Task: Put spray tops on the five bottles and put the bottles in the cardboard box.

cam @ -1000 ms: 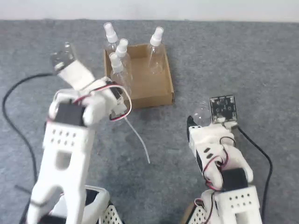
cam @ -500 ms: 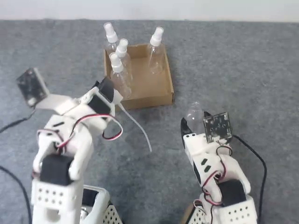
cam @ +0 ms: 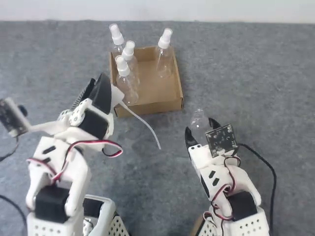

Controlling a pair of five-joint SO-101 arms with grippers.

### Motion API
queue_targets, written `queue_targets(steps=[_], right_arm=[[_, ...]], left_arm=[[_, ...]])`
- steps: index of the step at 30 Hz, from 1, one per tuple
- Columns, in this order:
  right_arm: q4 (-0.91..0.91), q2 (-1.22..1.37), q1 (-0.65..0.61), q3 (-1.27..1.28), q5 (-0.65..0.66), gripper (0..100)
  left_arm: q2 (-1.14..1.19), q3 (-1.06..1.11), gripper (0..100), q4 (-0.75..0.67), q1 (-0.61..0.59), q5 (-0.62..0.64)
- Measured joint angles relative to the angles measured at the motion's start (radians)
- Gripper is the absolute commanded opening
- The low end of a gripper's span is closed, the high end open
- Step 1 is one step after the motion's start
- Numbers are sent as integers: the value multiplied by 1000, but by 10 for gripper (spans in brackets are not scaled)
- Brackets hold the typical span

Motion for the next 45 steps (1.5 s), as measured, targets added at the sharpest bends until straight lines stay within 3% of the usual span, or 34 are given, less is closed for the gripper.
queue_targets(steps=[5,14,20,38,45], right_arm=[[0,0,-6,2,8,111],[58,0,-9,2,8,111],[58,0,-11,2,8,111],[87,0,-9,-14,8,110],[114,0,-9,-34,8,110]], left_arm=[[-69,31,12,-35,0,43],[-235,319,12,-322,0,49],[-388,450,12,-425,0,49],[-474,508,12,-440,0,54],[-476,525,12,-443,60,97]])
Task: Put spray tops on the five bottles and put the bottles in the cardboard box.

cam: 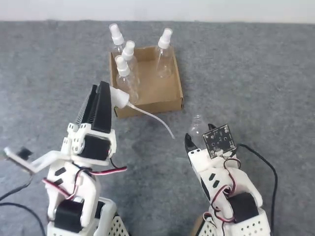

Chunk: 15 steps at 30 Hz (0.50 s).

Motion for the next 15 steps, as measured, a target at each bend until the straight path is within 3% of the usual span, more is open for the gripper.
queue_targets(steps=[11,15], right_arm=[[-12,0,-9,0,0,111],[-71,-2,-40,17,68,112]], left_arm=[[0,40,12,-5,60,2],[0,80,12,-63,66,2]])
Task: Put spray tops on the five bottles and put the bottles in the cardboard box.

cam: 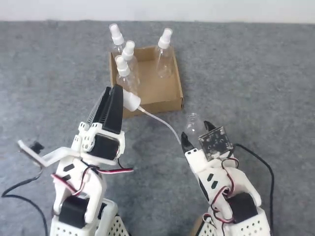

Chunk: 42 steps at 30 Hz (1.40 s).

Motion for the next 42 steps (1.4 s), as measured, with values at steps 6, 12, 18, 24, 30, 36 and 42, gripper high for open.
queue_targets(steps=[6,12,18,24,30,36,42], right_arm=[[-84,2,-23,66,64,112],[-121,2,-21,89,72,115],[-186,2,-25,130,72,112],[-253,3,-100,167,123,112],[-293,2,-143,169,189,112],[-295,2,-144,169,195,112],[-295,2,-144,169,196,112]], left_arm=[[0,17,12,-66,0,0],[0,17,12,-84,0,0],[0,17,12,-166,-68,2],[0,31,12,-183,-81,2],[0,89,12,-184,-83,3],[0,89,12,-184,-87,3],[0,89,12,-184,-106,3]])
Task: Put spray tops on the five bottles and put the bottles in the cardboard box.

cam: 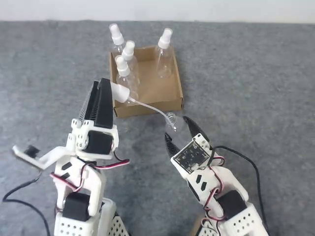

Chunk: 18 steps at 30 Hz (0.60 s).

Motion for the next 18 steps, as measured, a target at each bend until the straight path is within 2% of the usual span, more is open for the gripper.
queue_targets(steps=[4,11,18], right_arm=[[0,0,0,0,0,112],[0,0,0,0,0,112],[0,0,-6,0,0,112]], left_arm=[[0,17,12,-5,-37,0],[0,144,12,-178,-41,0],[0,169,12,-198,-43,-21]])
